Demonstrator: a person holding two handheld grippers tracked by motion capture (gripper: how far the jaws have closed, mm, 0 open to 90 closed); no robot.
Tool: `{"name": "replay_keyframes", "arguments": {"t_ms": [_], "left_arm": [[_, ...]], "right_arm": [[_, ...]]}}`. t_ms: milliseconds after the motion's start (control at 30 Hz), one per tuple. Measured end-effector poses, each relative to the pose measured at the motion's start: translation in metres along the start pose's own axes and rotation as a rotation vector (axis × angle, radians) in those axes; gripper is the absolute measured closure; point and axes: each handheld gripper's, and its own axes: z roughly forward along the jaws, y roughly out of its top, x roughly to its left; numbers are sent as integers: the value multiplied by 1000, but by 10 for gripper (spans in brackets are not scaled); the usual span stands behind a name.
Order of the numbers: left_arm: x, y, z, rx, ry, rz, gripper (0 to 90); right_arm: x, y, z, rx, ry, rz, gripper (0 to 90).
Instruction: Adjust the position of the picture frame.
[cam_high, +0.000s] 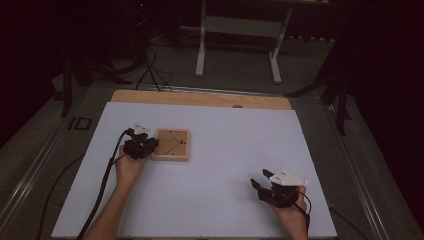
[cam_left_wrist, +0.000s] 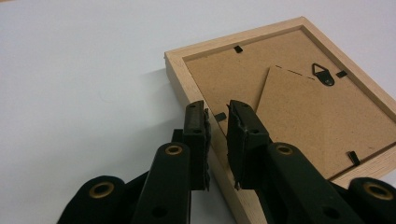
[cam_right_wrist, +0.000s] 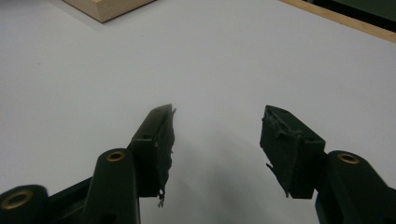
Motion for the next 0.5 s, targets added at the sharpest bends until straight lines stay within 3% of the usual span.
{"name": "replay_keyframes", "arguments": {"t_ms": [500], "left_arm": [[-20, -5, -6, 12, 9, 31, 780]], "right_arm": [[0, 0, -1, -5, -1, -3, 439]]}}
